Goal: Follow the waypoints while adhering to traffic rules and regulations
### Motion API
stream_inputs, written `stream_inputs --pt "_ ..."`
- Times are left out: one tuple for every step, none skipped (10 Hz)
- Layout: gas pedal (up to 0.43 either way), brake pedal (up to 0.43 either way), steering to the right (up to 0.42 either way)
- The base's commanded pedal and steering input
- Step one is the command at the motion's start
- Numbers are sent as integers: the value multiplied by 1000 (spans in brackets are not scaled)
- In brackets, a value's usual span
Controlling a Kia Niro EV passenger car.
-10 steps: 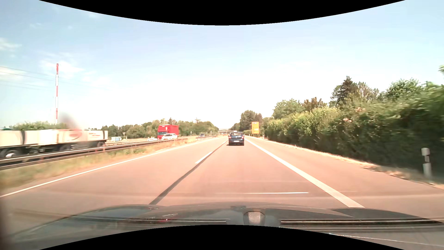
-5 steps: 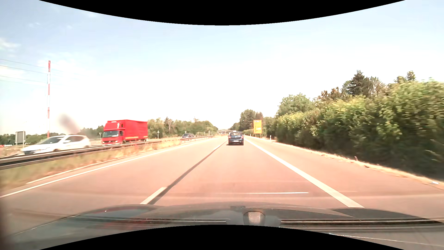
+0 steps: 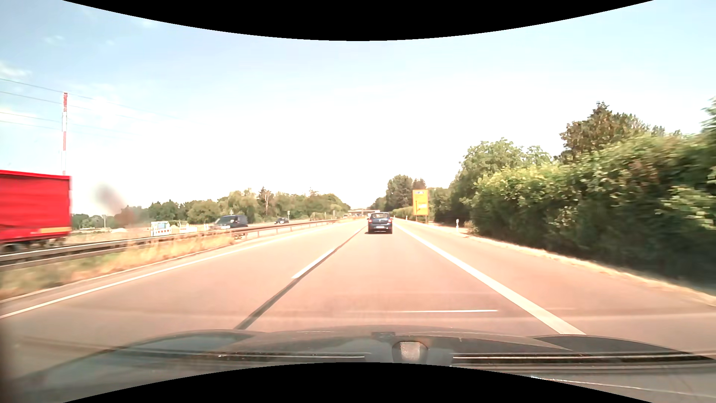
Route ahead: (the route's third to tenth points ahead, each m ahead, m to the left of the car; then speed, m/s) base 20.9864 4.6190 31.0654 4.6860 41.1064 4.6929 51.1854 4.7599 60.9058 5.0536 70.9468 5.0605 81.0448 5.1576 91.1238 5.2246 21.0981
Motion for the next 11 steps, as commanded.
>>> stream_inputs --pt "248 0 -1" --pt "248 0 -1" --pt "248 0 -1" --pt "240 0 -1" --pt "240 0 -1" --pt "240 0 -1" --pt "240 0 -1" --pt "260 0 -1" --pt "260 0 -1" --pt "260 0 -1" --pt "260 0 -1"
